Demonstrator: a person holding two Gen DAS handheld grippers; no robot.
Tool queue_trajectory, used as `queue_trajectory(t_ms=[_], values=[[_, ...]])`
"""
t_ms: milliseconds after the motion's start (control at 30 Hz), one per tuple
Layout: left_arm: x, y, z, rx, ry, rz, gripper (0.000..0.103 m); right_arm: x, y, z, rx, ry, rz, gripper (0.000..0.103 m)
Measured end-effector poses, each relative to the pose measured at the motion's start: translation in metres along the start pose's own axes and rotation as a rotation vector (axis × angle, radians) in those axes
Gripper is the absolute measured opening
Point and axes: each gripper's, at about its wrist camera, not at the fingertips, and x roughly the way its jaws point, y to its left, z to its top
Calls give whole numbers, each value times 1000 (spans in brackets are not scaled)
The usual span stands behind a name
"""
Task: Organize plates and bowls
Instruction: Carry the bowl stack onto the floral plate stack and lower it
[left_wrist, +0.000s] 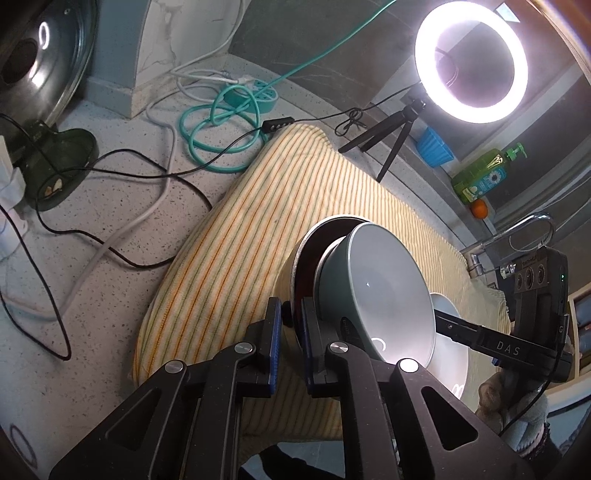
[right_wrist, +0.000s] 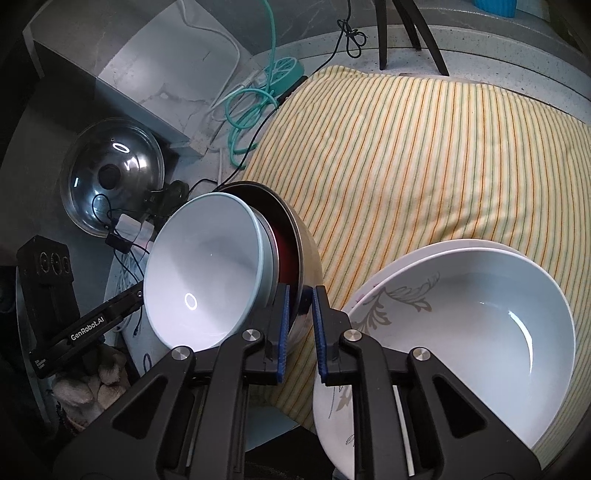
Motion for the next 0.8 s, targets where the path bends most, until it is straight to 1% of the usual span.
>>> queue_trajectory(t_ms=[267, 433, 600, 800], values=[[-20, -30, 7, 35, -51, -49, 8, -45, -1, 0, -4, -63, 12, 13], [-24, -55, 6, 80, -69, -85, 8, -76, -10, -5, 0, -107, -1, 13], [-16, -78, 0, 111, -56, -117, 8, -103, -26, -15, 21, -137, -22, 13], [0, -102, -13, 141, -9, -141, 8, -122, -53, -30, 59, -144, -54, 13]])
